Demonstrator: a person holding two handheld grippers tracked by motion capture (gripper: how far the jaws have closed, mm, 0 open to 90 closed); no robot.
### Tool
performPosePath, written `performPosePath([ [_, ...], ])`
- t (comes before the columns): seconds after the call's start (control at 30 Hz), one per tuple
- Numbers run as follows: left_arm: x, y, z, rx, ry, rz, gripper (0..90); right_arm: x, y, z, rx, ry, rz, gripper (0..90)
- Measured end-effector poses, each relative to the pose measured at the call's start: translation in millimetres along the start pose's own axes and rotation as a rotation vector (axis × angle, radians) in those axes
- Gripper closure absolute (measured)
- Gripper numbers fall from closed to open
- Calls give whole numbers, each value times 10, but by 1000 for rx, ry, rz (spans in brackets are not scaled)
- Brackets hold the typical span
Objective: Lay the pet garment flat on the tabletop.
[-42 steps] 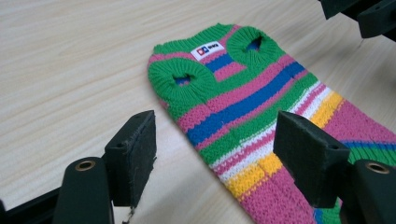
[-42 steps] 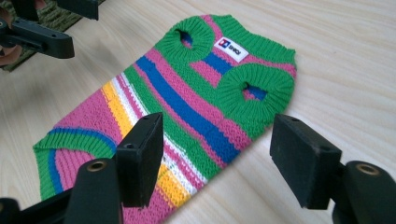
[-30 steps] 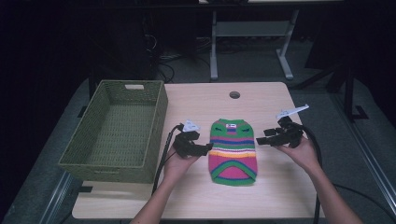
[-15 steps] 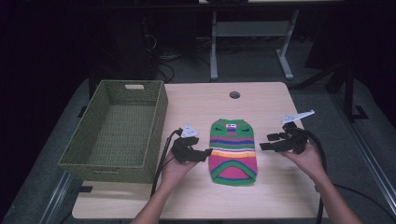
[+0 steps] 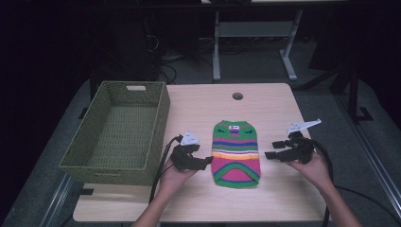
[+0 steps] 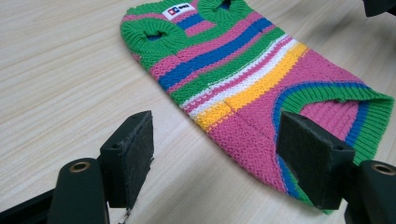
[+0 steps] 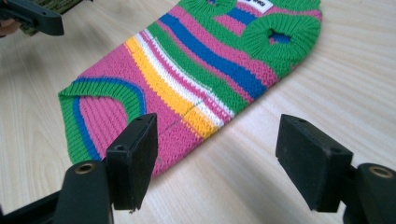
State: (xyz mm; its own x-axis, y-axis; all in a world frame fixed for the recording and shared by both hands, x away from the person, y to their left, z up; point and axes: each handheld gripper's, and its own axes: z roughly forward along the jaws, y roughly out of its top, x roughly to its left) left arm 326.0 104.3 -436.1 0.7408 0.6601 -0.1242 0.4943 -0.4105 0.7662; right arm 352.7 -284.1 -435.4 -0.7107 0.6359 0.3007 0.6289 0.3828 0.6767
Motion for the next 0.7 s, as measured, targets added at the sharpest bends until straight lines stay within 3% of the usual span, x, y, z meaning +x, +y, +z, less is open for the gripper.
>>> performPosePath([
  [0.23,-50,-49,-41,1,-11,10,268,44,-93,-36,-2,17,6,283],
  [0.57,-133,-139,-113,2,-26,31,262,121,-220,-85,-1,-2,-1,274],
  [0.7,-148,-186,-144,-4,-31,20,259,142,-287,-115,-8,-6,0,274],
])
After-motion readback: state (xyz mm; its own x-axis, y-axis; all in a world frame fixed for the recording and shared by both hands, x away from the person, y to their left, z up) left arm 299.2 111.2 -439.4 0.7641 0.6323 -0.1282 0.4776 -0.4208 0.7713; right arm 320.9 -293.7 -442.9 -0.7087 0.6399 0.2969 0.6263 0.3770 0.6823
